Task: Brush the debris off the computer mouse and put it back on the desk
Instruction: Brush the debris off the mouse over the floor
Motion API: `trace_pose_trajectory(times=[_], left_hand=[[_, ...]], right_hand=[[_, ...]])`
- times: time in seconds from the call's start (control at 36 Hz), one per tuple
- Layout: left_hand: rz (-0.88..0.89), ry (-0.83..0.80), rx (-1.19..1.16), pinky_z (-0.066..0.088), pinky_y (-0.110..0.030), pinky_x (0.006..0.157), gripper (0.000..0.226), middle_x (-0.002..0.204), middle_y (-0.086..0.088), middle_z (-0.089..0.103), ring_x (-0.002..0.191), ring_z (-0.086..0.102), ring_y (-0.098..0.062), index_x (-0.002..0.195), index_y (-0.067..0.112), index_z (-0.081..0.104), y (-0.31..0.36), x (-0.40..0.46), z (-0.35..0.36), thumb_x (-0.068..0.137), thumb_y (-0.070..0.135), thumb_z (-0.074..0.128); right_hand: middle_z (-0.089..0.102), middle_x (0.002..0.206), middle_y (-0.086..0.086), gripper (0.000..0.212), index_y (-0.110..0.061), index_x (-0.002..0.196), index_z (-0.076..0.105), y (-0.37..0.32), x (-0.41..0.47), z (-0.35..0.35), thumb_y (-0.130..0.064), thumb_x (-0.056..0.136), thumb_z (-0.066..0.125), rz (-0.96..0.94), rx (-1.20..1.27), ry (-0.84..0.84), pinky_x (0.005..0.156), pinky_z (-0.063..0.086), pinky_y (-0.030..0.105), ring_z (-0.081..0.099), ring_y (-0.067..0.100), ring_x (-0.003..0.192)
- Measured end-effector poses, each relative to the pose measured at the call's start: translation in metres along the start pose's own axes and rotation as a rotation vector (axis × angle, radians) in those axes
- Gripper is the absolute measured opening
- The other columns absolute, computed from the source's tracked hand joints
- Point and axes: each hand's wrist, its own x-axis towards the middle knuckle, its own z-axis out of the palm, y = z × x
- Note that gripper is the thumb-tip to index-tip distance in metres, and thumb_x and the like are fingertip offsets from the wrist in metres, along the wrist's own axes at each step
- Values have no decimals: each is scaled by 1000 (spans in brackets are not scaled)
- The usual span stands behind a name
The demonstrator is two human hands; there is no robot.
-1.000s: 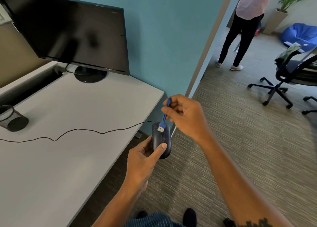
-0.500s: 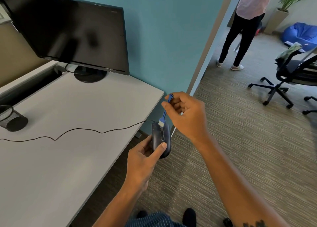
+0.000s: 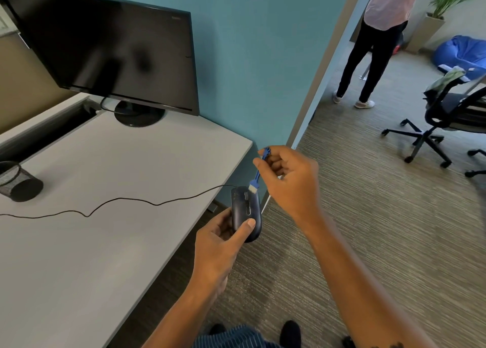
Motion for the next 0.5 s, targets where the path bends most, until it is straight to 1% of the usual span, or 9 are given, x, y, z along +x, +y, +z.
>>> trace_pose_trajectory(times=[0.08, 0.17, 0.19, 0.28, 0.33, 0.42, 0.5], left_hand=[[1, 4, -14, 66, -22, 87, 61, 115, 6, 90, 109, 86, -11, 131, 27, 83, 2, 0, 0, 74, 45, 96], [-3, 14, -37, 65, -25, 91, 58, 114, 7, 90, 107, 86, -12, 126, 31, 84, 4, 1, 1, 71, 46, 96], [-5, 22, -42, 65, -28, 92, 57, 113, 6, 90, 107, 87, -12, 125, 32, 84, 4, 2, 1, 71, 46, 96], [-12, 41, -61, 65, -39, 97, 57, 112, 4, 90, 106, 87, -16, 123, 31, 84, 2, 2, 0, 70, 47, 97], [-17, 47, -67, 66, -44, 99, 62, 112, 3, 90, 106, 87, -18, 125, 29, 84, 1, 3, 0, 68, 48, 98], [-20, 57, -69, 68, -46, 99, 63, 113, 3, 90, 106, 87, -19, 127, 27, 83, 1, 5, 2, 69, 47, 99], [-23, 66, -71, 68, -49, 100, 59, 113, 2, 90, 106, 87, -20, 126, 27, 83, 3, 8, 5, 72, 44, 99]], right_hand=[[81, 89, -2, 18, -6, 114, 79, 2, -2, -2, -11, 97, 85, 47, 125, -87, 65, 66, 25, 80, 12, 75], [81, 89, -5, 19, -7, 114, 79, 4, -5, -1, -12, 97, 85, 42, 108, -147, 67, 64, 19, 80, 8, 75], [81, 88, -4, 18, -7, 114, 79, 5, -5, -2, -12, 97, 85, 43, 100, -153, 67, 64, 21, 79, 9, 74], [80, 85, -6, 17, -10, 111, 80, 7, -6, -5, -15, 97, 86, 72, 106, -195, 65, 68, 30, 79, 12, 71], [81, 86, -6, 17, -11, 112, 80, 6, -5, -6, -16, 97, 86, 79, 110, -187, 64, 69, 35, 80, 14, 71], [81, 86, 2, 18, -5, 113, 79, 2, -5, -3, -12, 97, 85, 75, 99, -118, 60, 68, 41, 80, 17, 70], [81, 88, 5, 19, -3, 115, 78, 1, -8, 0, -9, 98, 84, 72, 82, -117, 62, 68, 38, 80, 14, 72]])
